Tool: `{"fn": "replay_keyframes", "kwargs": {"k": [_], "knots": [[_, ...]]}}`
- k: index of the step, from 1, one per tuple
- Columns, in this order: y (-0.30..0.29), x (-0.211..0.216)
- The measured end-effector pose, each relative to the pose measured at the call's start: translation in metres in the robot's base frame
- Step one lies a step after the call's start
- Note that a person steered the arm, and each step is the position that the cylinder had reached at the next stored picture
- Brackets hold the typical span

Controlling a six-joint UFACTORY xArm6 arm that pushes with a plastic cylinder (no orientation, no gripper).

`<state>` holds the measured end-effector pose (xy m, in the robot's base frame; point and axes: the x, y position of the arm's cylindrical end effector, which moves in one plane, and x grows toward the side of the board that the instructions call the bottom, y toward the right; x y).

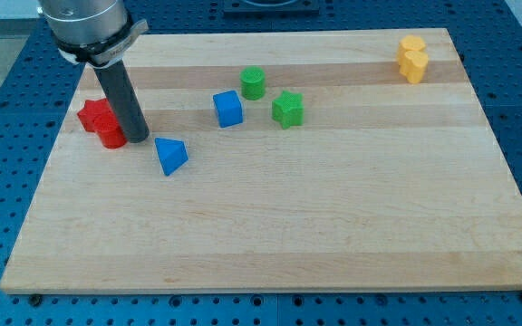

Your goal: Move your arm towards blue triangle

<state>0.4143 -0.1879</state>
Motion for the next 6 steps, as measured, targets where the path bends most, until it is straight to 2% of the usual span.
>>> {"fn": "replay_keyframes", "kwargs": {"k": [2, 3, 4, 5, 6], "knots": [[0.0, 0.001], [0.019, 0.061], [0.023, 0.078], [0.023, 0.08], [0.075, 0.062]]}}
